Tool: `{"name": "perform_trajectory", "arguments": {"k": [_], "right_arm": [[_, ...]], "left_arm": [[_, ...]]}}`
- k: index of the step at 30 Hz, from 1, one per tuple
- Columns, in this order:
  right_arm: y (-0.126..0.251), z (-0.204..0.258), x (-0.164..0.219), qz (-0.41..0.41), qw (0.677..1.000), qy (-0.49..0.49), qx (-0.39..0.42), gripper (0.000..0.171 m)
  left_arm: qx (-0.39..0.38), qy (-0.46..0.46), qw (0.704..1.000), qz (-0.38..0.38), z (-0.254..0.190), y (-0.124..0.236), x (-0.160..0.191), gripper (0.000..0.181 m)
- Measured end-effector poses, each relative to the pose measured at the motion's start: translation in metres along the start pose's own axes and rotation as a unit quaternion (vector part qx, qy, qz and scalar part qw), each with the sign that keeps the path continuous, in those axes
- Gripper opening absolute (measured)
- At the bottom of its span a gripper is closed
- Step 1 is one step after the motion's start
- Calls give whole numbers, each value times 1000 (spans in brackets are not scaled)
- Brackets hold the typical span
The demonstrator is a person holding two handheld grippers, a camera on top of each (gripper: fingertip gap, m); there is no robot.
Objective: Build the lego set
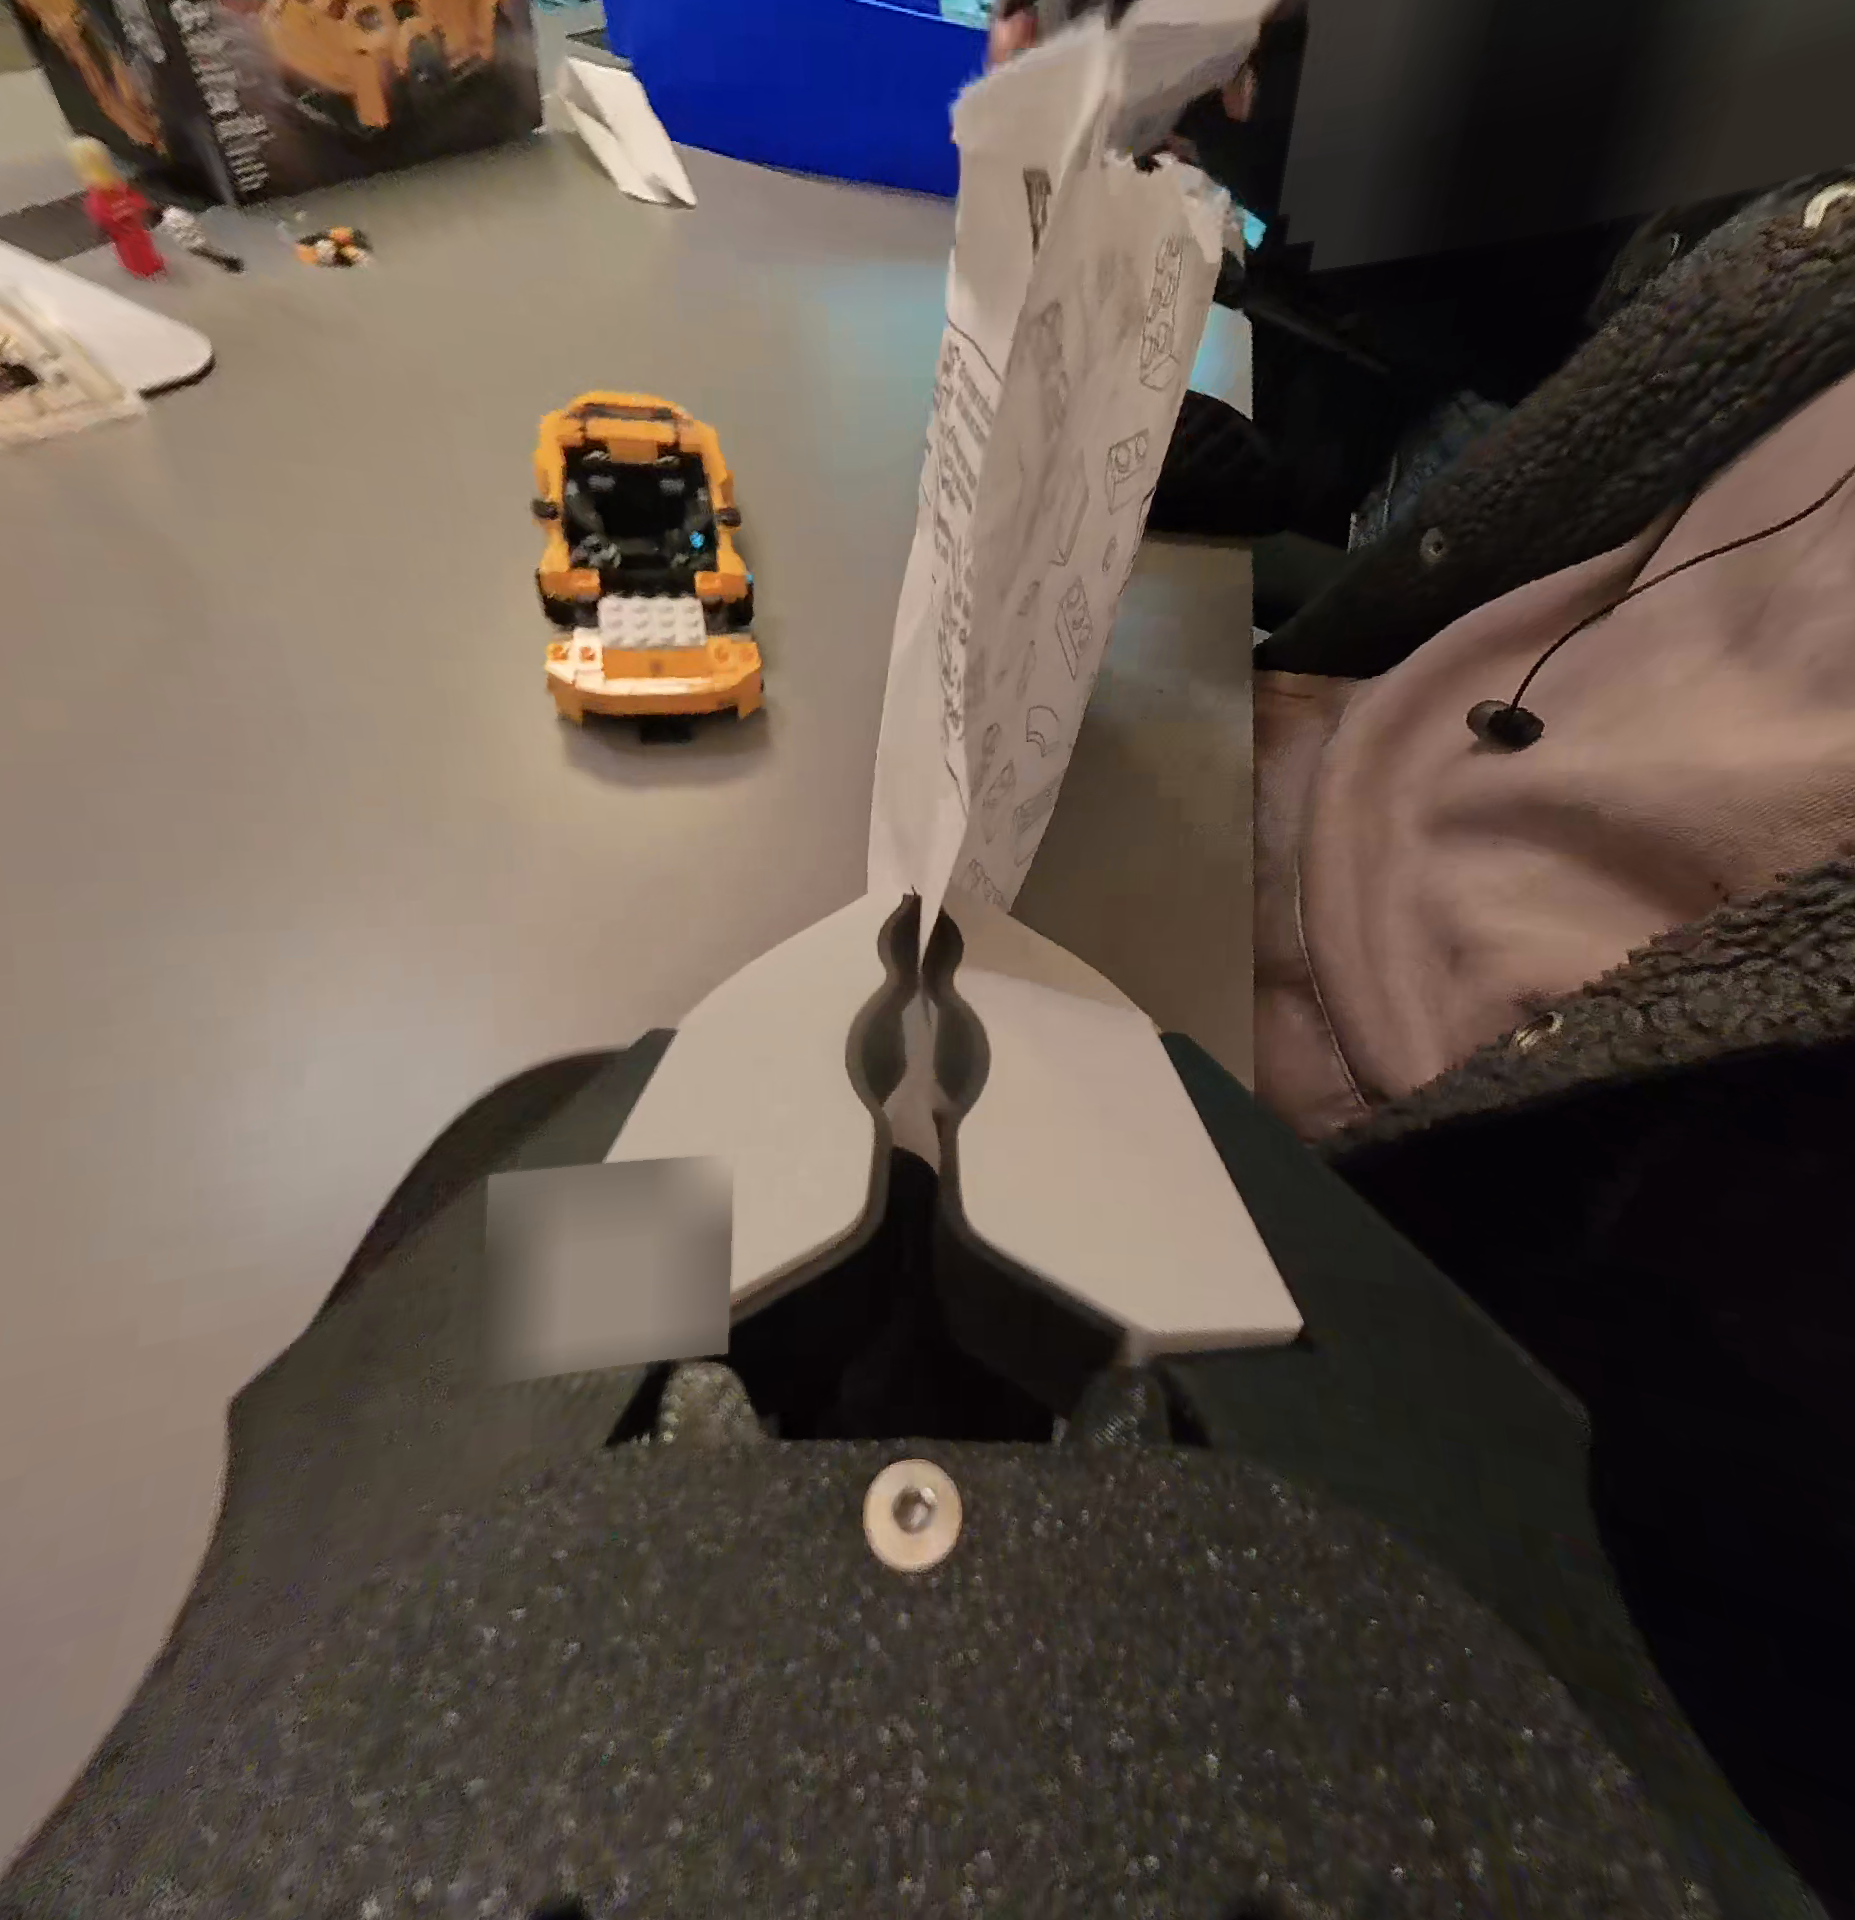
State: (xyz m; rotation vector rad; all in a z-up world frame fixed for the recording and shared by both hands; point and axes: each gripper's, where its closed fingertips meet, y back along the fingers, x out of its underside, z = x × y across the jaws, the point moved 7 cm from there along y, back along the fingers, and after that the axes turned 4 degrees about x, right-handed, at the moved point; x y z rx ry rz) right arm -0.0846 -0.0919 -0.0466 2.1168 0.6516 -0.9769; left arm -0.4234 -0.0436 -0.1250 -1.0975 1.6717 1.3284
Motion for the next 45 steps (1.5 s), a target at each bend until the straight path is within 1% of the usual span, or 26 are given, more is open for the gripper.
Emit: {"name": "perform_trajectory", "arguments": {"k": [2,5,8,10,11,12,14,15,18,20,22,25,27,28,30,33,34,36,40,45], "right_arm": [[1,10,12,27,998,47,21,25],[-12,40,35,90,992,85,-19,35],[-36,62,46,98,990,39,-89,47],[-55,68,45,90,986,-15,-138,56],[-66,69,43,87,984,-36,-153,57],[-75,68,41,80,981,-51,-167,53],[-88,67,34,58,976,-67,-199,15],[-91,66,29,46,973,-74,-213,0],[-101,54,7,31,965,-114,-234,0],[-111,40,-13,7,960,-153,-235,0],[-124,31,-33,-3,949,-182,-257,0],[-149,29,-60,-8,937,-192,-292,0],[-168,35,-74,-2,934,-181,-309,0],[-178,40,-80,-1,931,-176,-320,0],[-194,49,-91,1,924,-174,-342,0],[-219,63,-87,43,938,-118,-322,0],[-224,67,-83,51,936,-116,-329,0],[-229,69,-78,54,932,-133,-332,0],[-228,52,-69,15,934,-157,-321,0],[-219,61,-47,6,935,-135,-328,1]], "left_arm": [[-5,28,1000,-7,-1,12,5,1],[-2,52,998,-25,-3,23,9,1],[7,54,998,-41,-5,27,10,1],[10,53,997,-46,-4,27,11,1],[13,52,997,-51,-4,27,12,1],[13,51,997,-55,-4,27,12,1],[4,54,997,-61,-4,31,12,1],[-5,57,996,-64,-3,36,12,1],[-27,80,992,-93,-4,59,13,1],[-57,91,988,-108,-5,78,13,1],[-91,97,984,-121,-7,95,14,1],[-117,109,977,-141,-15,119,16,1],[-120,122,974,-146,-20,128,18,1],[-129,129,974,-137,-21,129,21,1],[-122,135,976,-119,-23,125,26,1],[-126,151,977,-88,-22,117,40,1],[-125,152,977,-81,-22,116,46,1],[-122,161,975,-92,-22,118,52,1],[-144,175,968,-112,-18,134,65,0],[-129,186,963,-145,-14,142,78,0]]}}
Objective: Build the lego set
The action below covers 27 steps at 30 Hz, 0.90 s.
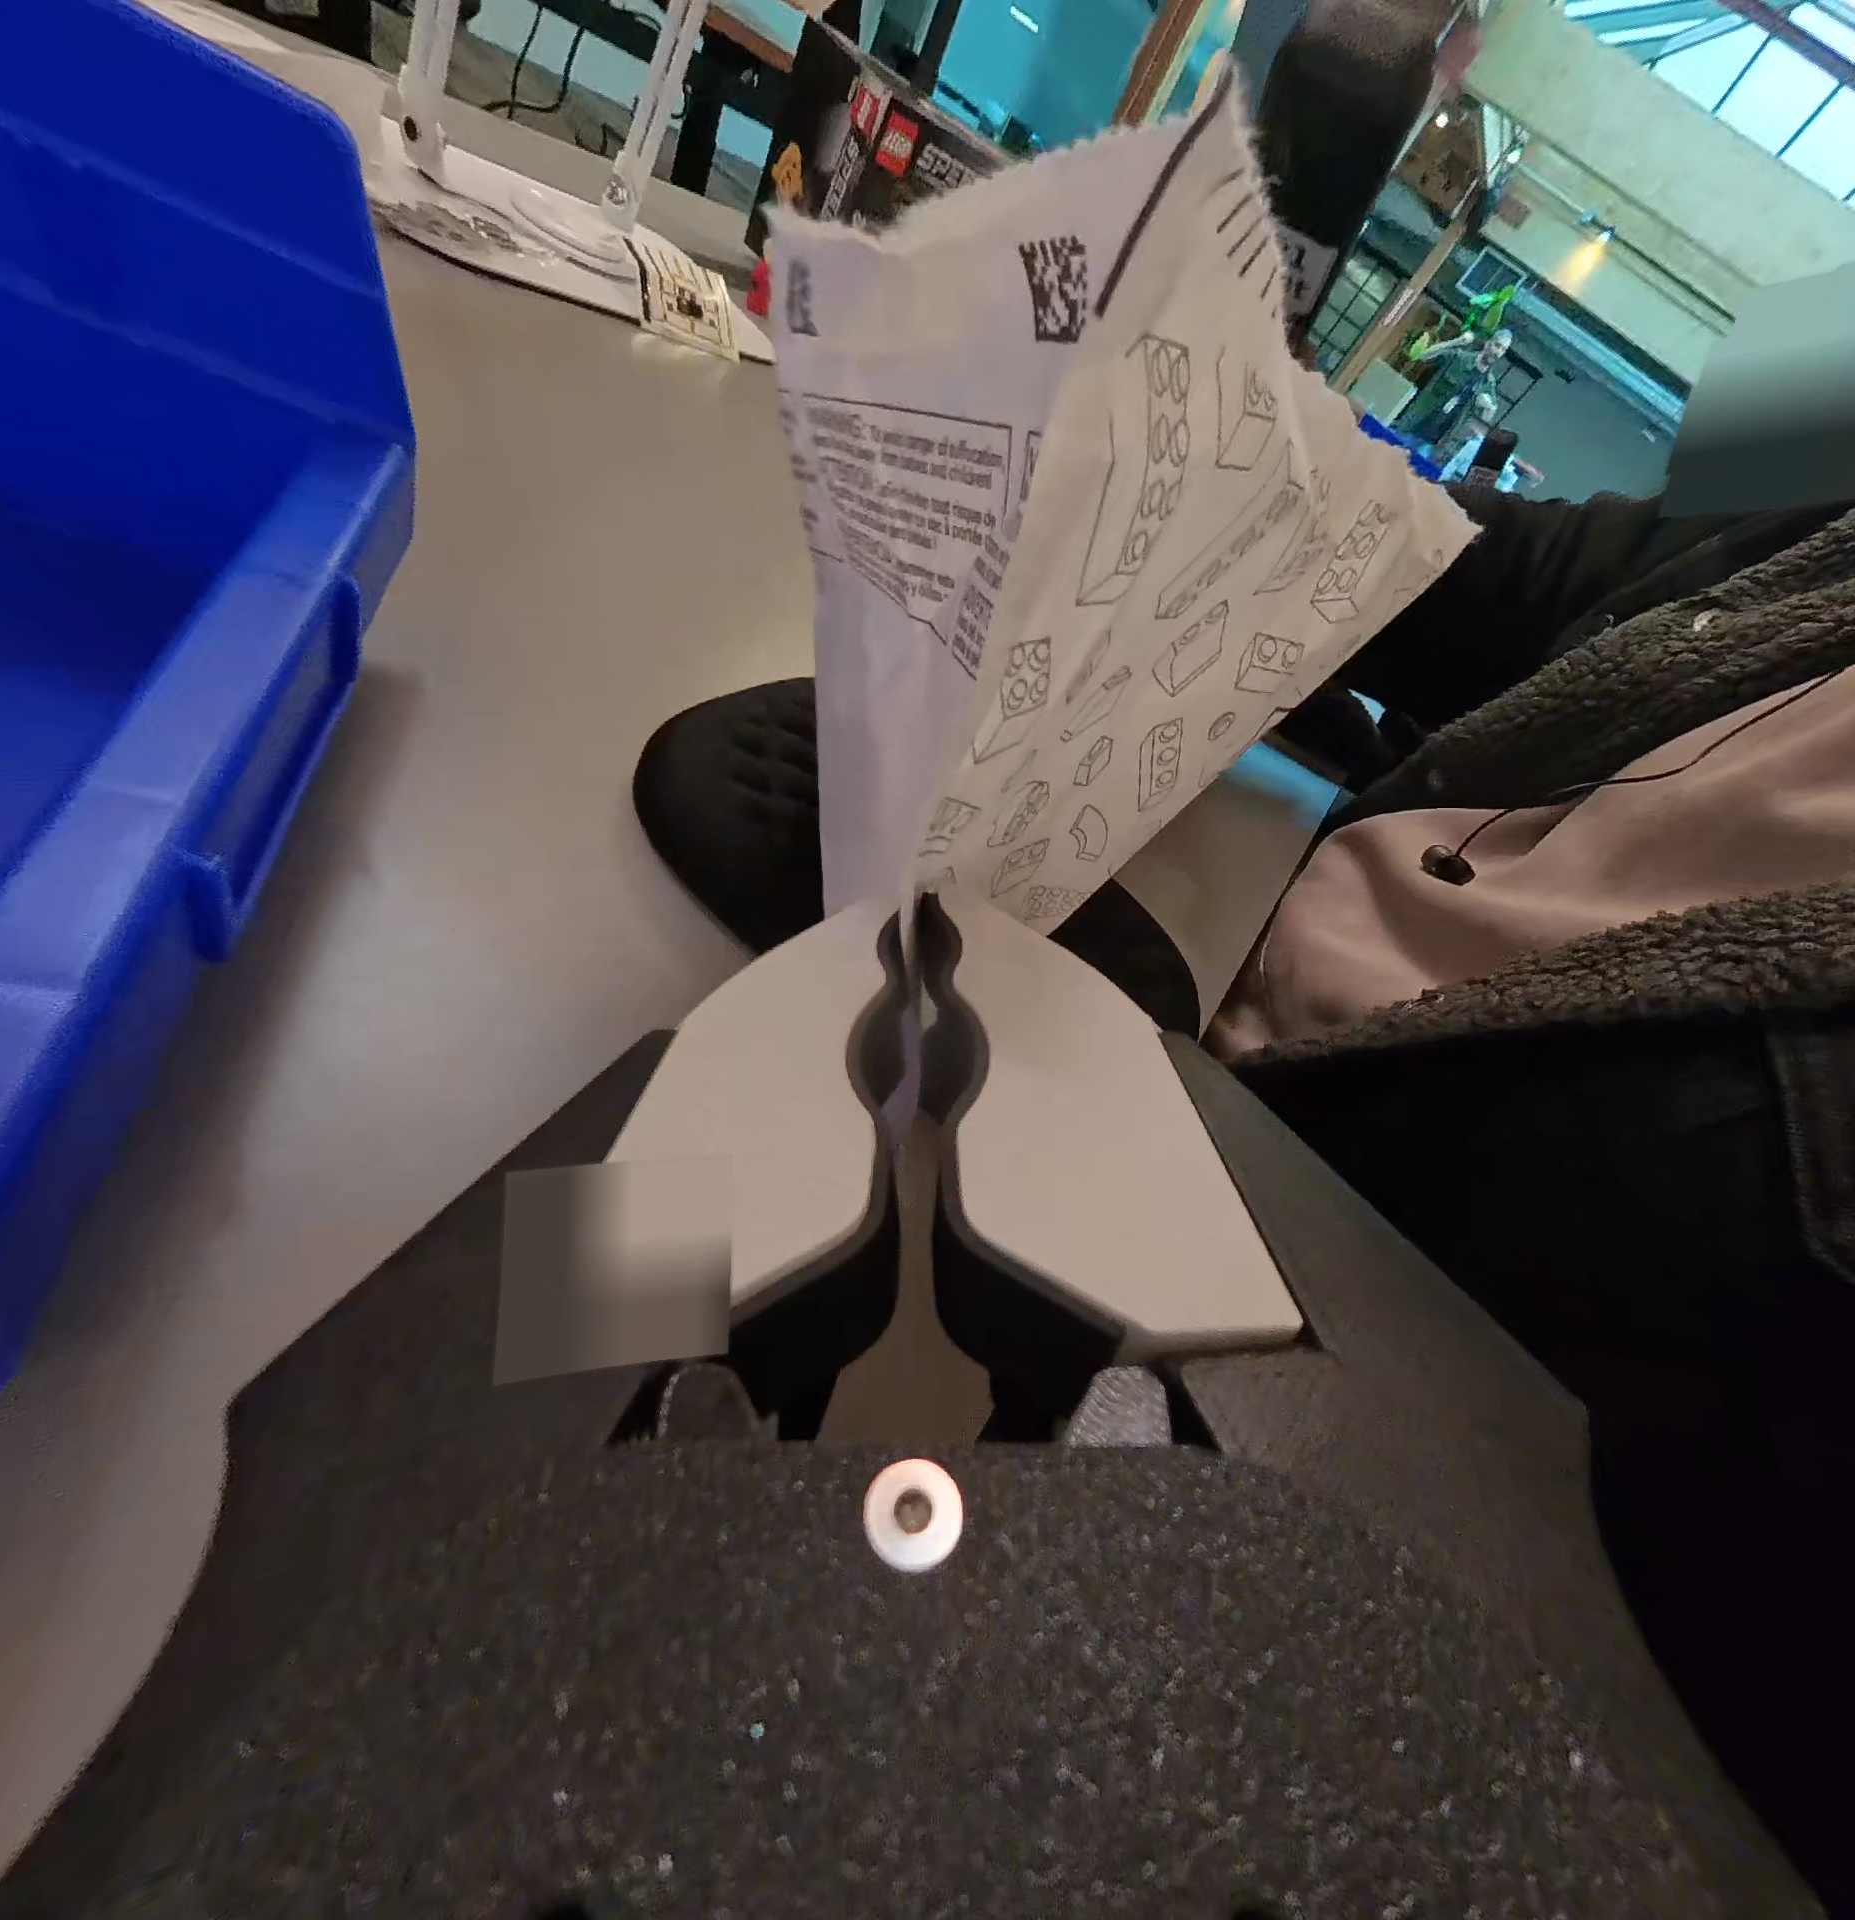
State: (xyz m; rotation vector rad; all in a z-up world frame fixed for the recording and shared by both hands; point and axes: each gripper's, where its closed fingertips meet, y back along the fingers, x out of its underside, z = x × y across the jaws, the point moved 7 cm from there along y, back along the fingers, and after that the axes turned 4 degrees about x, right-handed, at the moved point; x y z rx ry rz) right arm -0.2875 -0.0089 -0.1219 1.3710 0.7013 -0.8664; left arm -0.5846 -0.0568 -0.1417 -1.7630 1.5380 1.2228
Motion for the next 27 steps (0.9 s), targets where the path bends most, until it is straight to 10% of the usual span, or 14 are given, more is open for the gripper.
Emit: {"name": "perform_trajectory", "arguments": {"k": [20,27], "right_arm": [[47,2,8,-27,999,15,26,53],[69,24,25,-49,997,36,52,4]], "left_arm": [[67,-124,989,-35,-32,-33,-1,0],[10,-149,989,13,-32,-50,-20,20]]}}
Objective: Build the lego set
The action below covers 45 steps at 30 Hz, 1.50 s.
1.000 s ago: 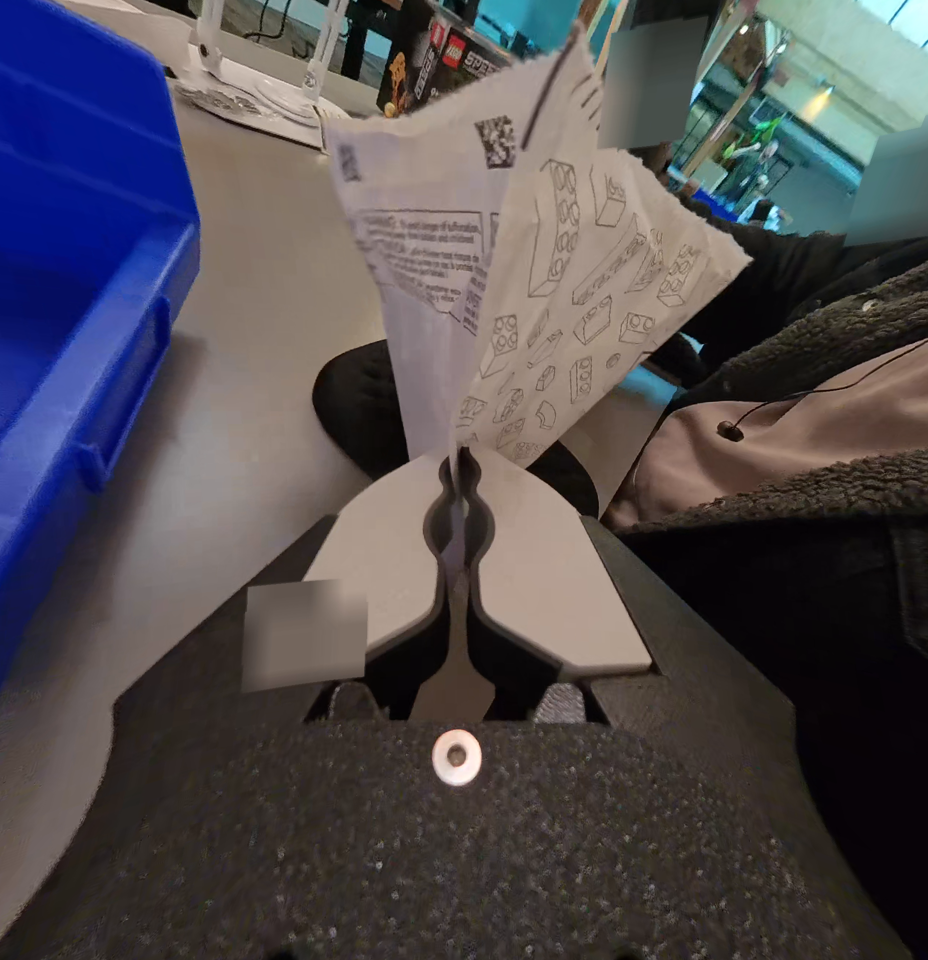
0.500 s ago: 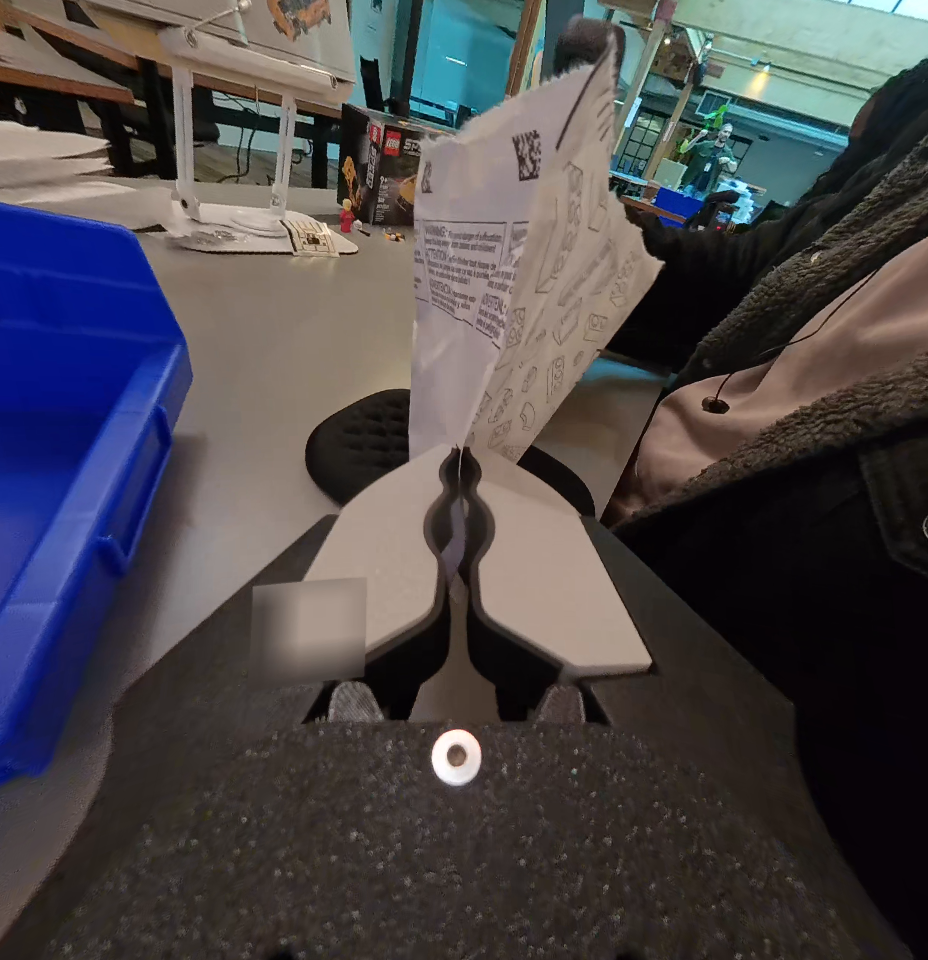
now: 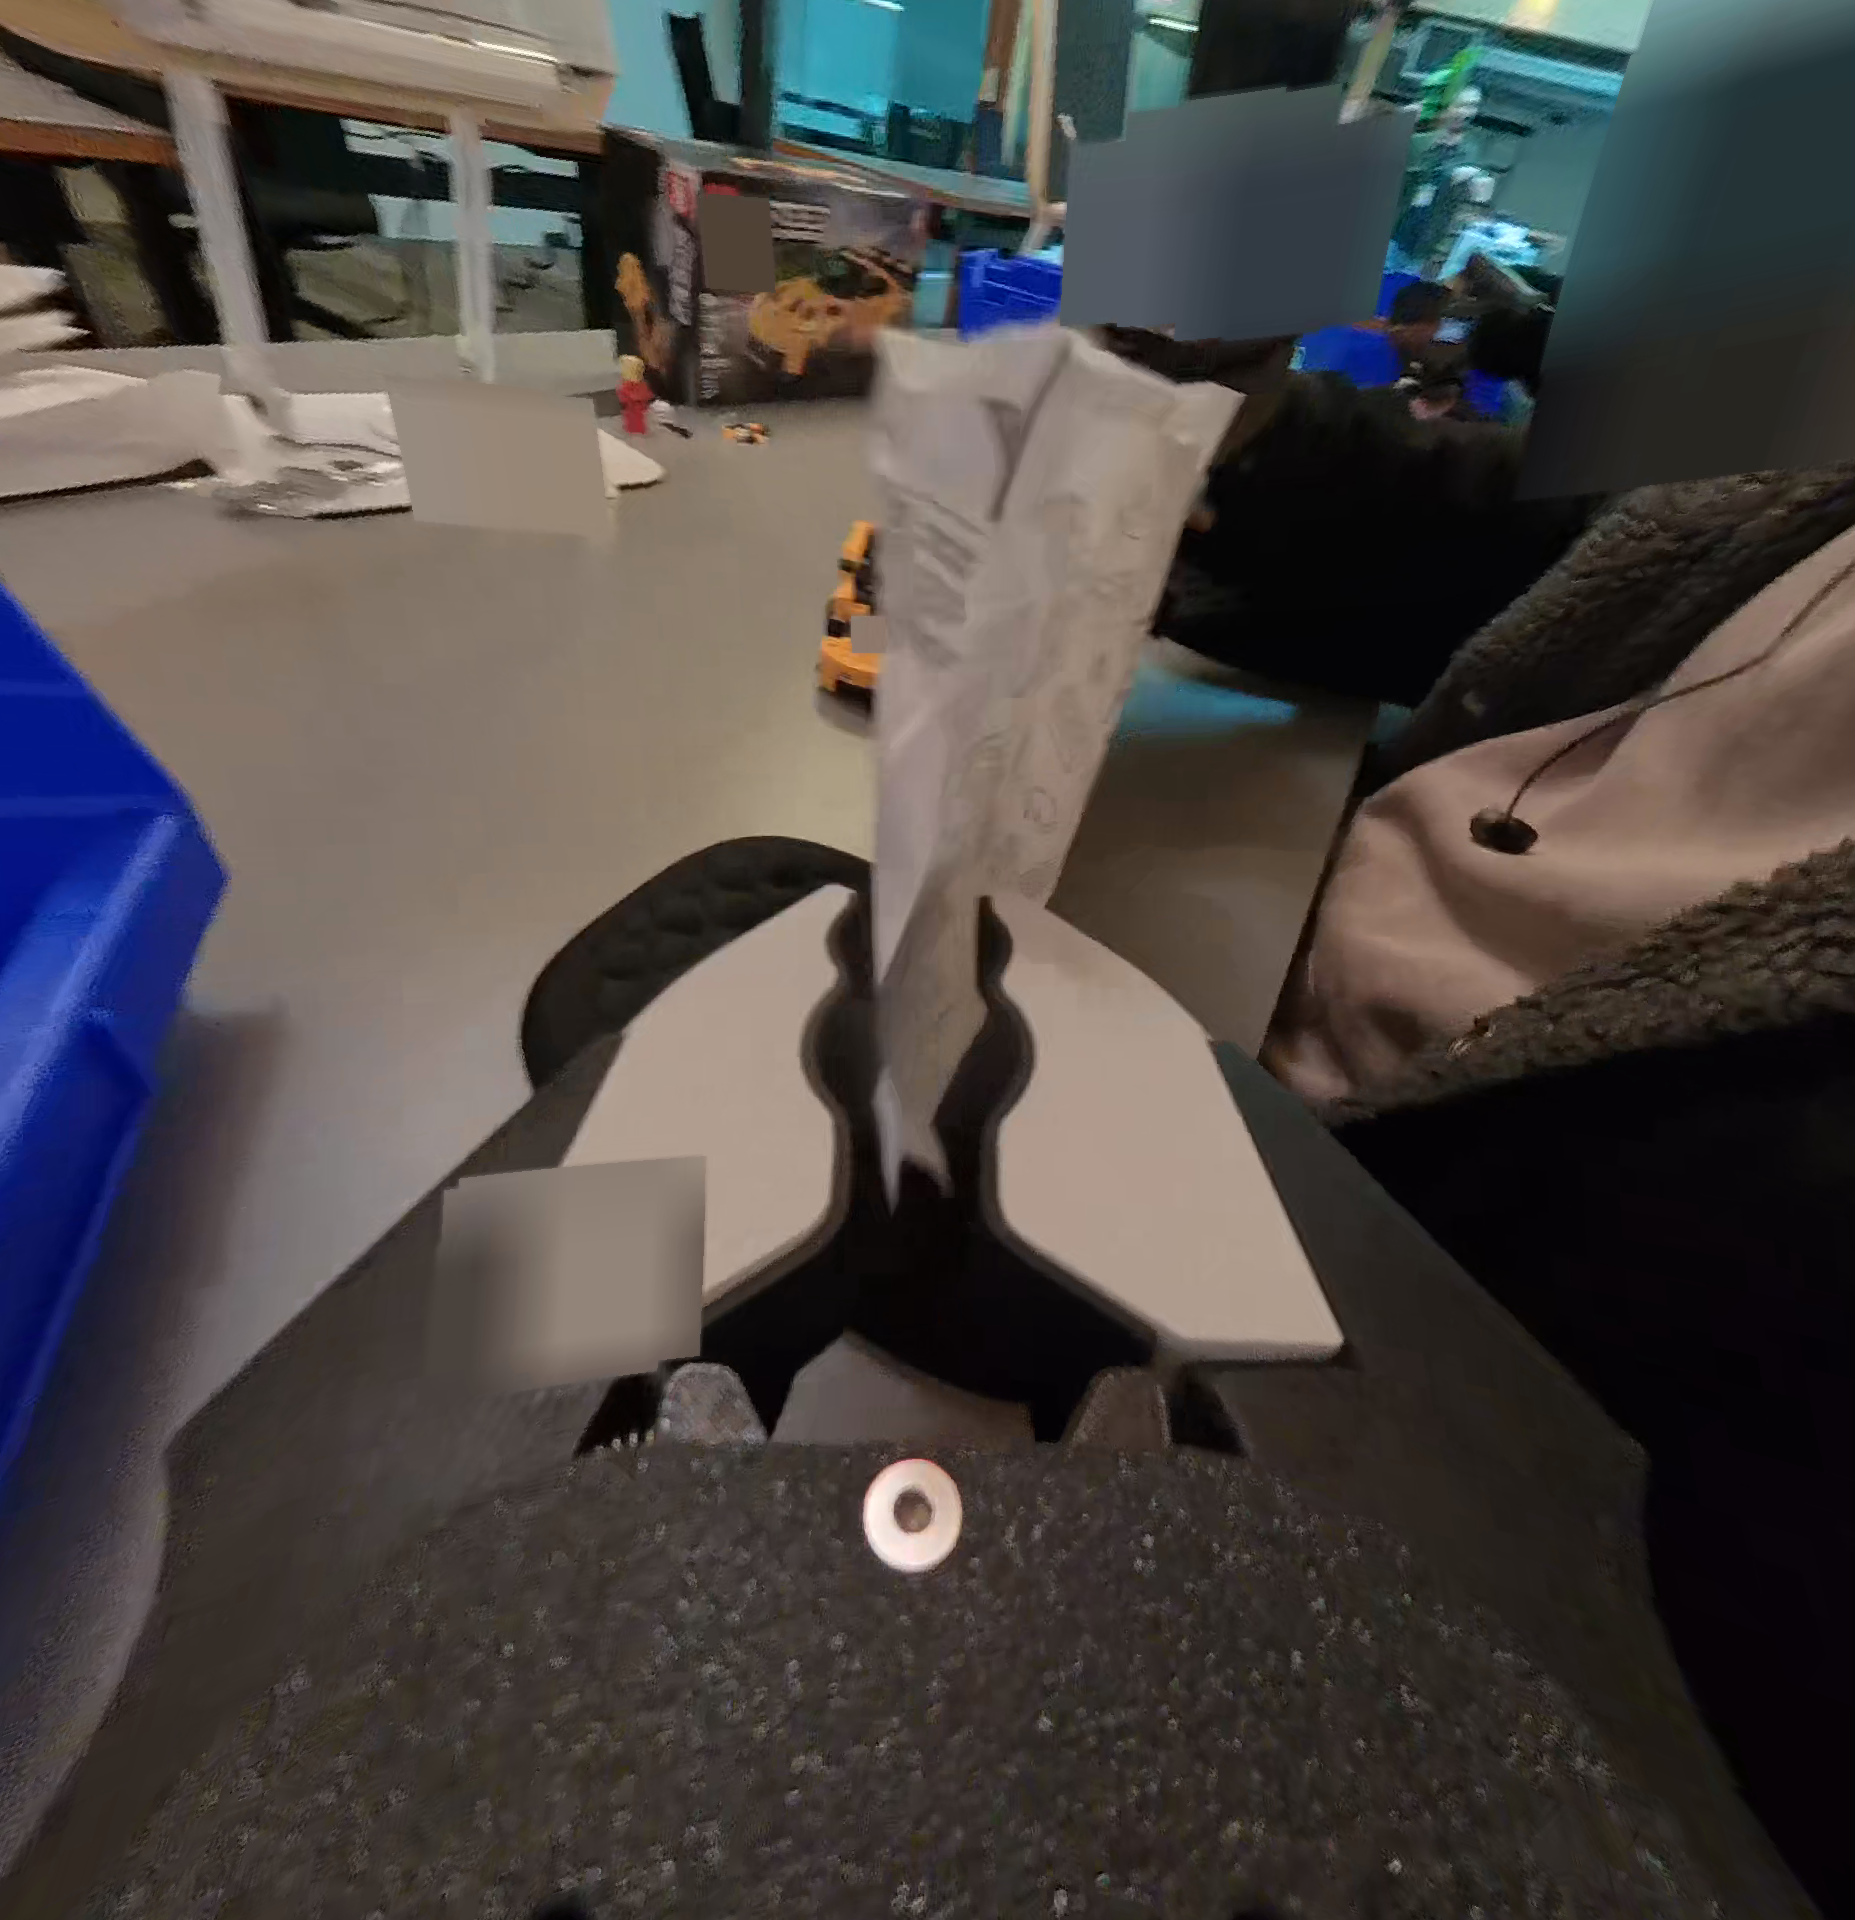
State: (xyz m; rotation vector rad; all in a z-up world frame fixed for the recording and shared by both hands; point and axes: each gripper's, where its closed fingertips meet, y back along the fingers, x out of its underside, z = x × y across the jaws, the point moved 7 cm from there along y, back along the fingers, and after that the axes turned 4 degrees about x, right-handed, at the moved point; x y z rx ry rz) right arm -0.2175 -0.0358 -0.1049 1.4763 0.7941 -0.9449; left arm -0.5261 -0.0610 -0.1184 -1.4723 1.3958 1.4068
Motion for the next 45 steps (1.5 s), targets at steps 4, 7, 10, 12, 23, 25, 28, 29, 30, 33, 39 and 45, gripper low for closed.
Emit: {"name": "perform_trajectory", "arguments": {"k": [4,7,10,12,23,25,28,29,30,33,39,45], "right_arm": [[45,5,21,9,999,-13,41,4],[77,14,40,7,997,-38,65,4],[98,23,55,-1,994,-49,97,4],[107,27,60,-6,992,-53,116,5],[157,56,79,-1,982,-65,175,5],[162,62,84,-7,980,-75,184,5],[164,70,86,-18,978,-78,192,5],[164,72,86,-18,978,-78,194,5],[163,73,86,-20,977,-77,196,5],[162,74,85,-26,977,-79,198,5],[156,70,82,-16,977,-85,195,5],[156,67,85,-26,975,-108,194,4]], "left_arm": [[-218,-4,976,1,12,62,-32,26],[-441,-6,898,-4,23,131,-42,31],[-469,98,877,-45,41,147,-24,66],[-461,154,872,-60,60,133,-8,69],[-556,55,822,105,79,102,2,23],[-536,52,835,111,70,97,1,19],[-506,42,855,108,62,80,-5,13],[-504,39,856,108,62,72,-8,13],[-502,38,857,108,63,61,-11,13],[-478,35,871,111,67,22,-15,14],[-419,36,900,114,76,-49,-28,10],[-394,-20,911,120,66,-64,-40,24]]}}
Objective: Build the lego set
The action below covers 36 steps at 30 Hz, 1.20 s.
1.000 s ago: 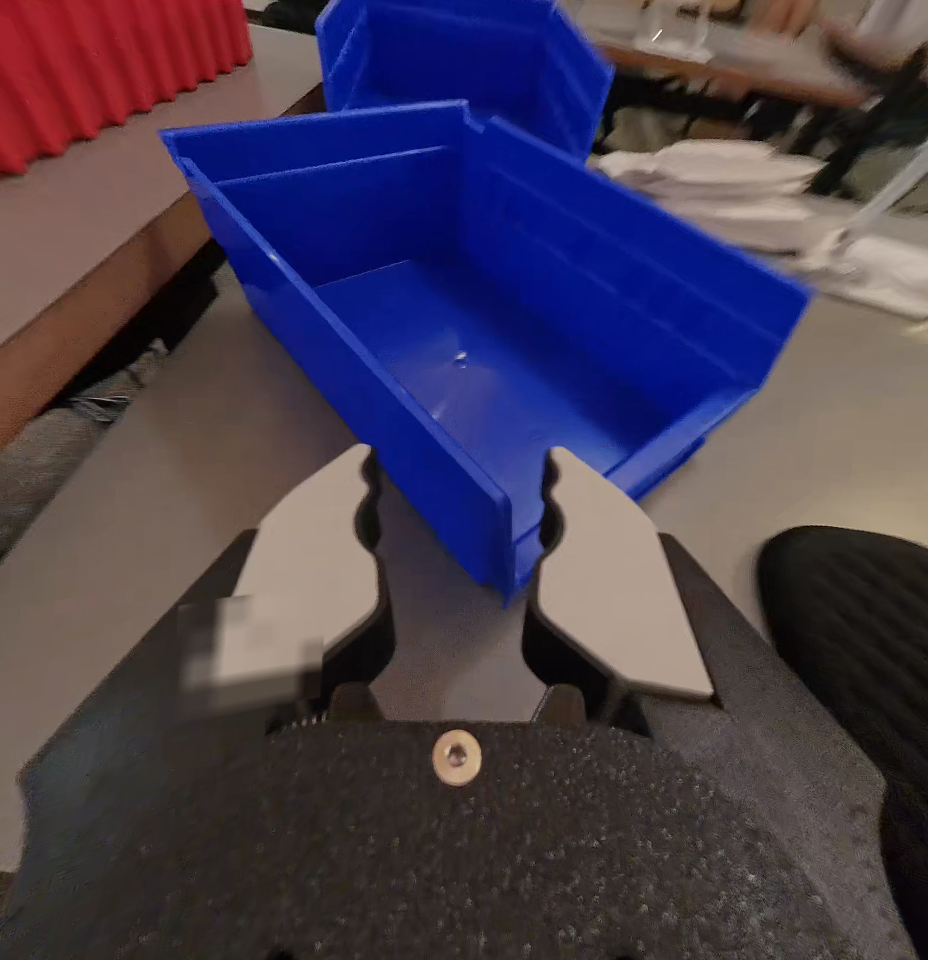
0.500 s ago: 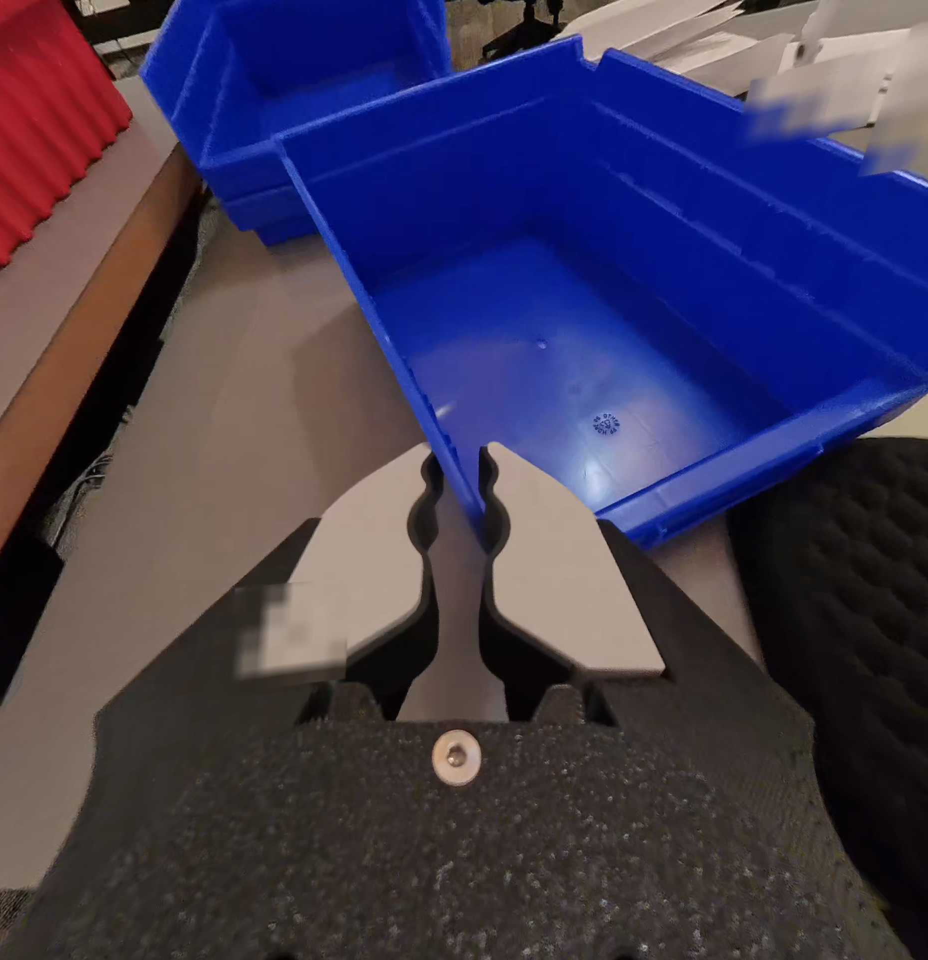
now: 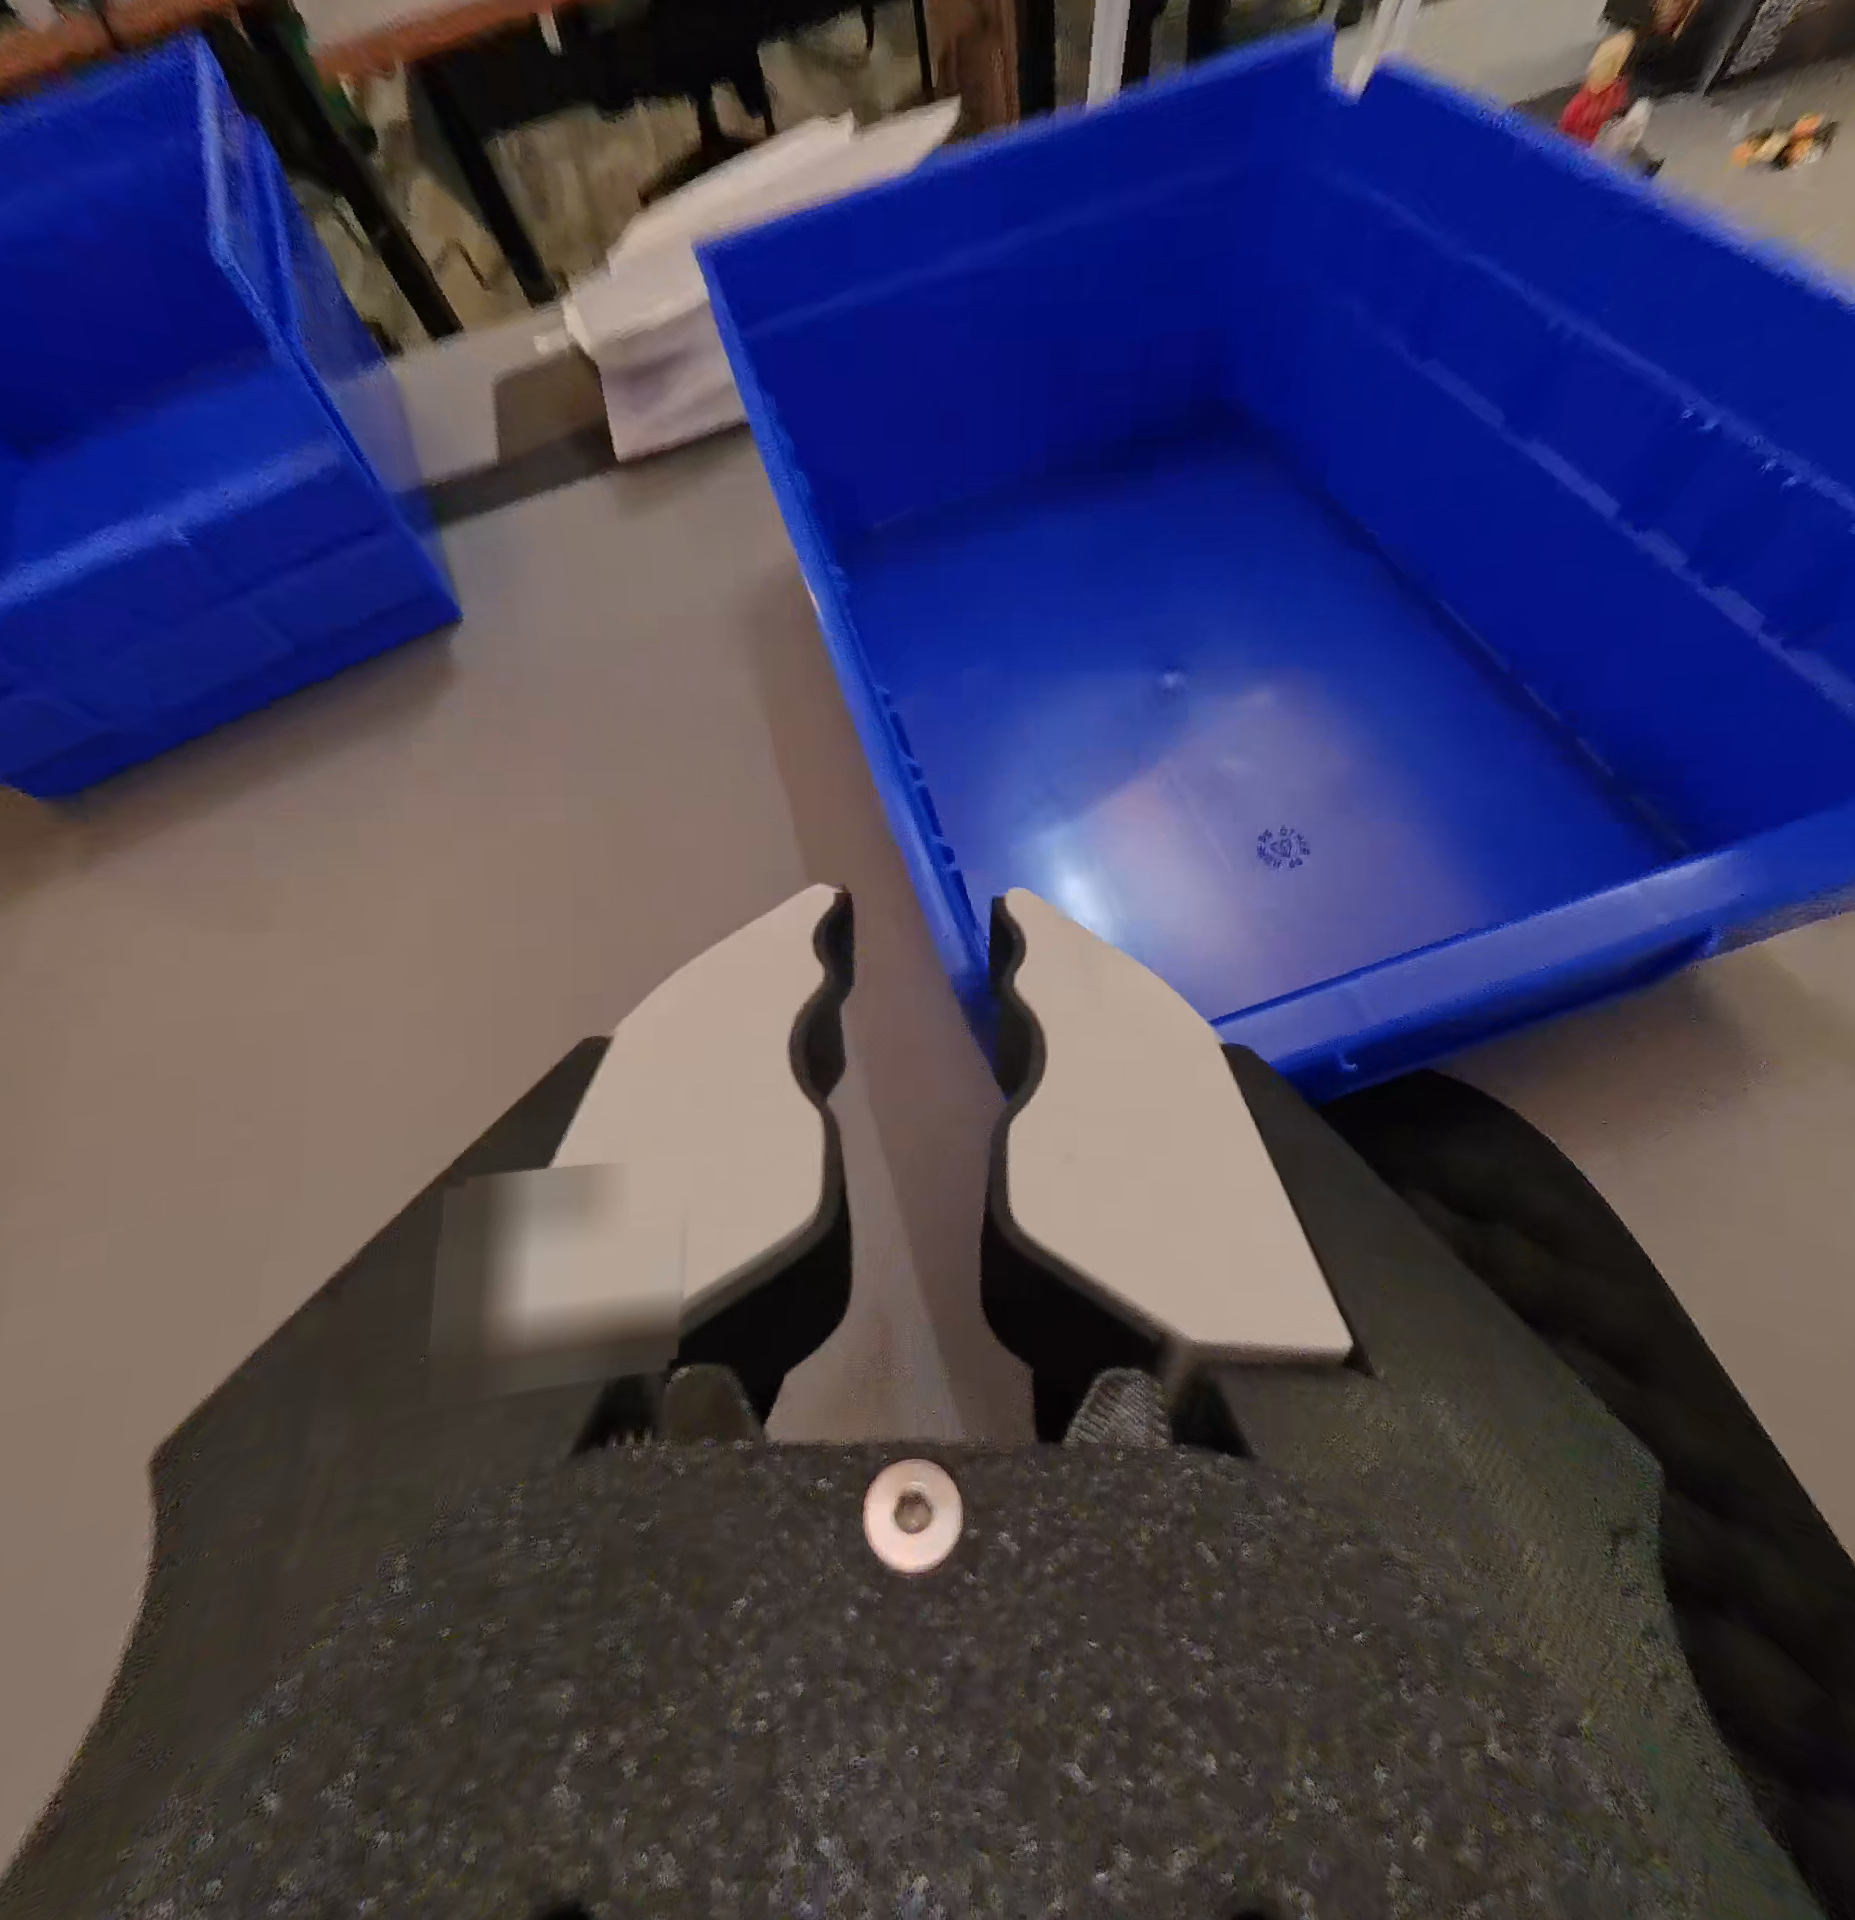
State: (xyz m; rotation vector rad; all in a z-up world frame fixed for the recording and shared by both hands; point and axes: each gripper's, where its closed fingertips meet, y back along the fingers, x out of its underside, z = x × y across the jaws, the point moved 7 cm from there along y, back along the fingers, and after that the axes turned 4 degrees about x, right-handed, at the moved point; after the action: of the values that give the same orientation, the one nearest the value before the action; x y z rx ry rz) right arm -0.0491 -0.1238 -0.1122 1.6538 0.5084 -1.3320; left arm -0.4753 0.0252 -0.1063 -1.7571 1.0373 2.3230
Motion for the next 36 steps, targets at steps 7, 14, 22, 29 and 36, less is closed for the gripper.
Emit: {"name": "perform_trajectory", "arguments": {"k": [7,14,22,29,36], "right_arm": [[-13,-4,-2,6,998,-54,-31,3],[-55,14,-16,-13,988,-34,-148,3],[-59,11,-30,-32,993,-18,-116,10],[-55,27,-33,-34,984,174,5,22],[-43,34,-56,-46,871,450,193,42]], "left_arm": [[210,-124,963,-111,-58,62,-13,21],[392,-167,905,-3,-130,34,23,29],[504,-67,861,-14,-115,50,10,1],[575,-12,816,-63,-88,74,0,0],[586,8,803,-109,-58,97,-36,0]]}}
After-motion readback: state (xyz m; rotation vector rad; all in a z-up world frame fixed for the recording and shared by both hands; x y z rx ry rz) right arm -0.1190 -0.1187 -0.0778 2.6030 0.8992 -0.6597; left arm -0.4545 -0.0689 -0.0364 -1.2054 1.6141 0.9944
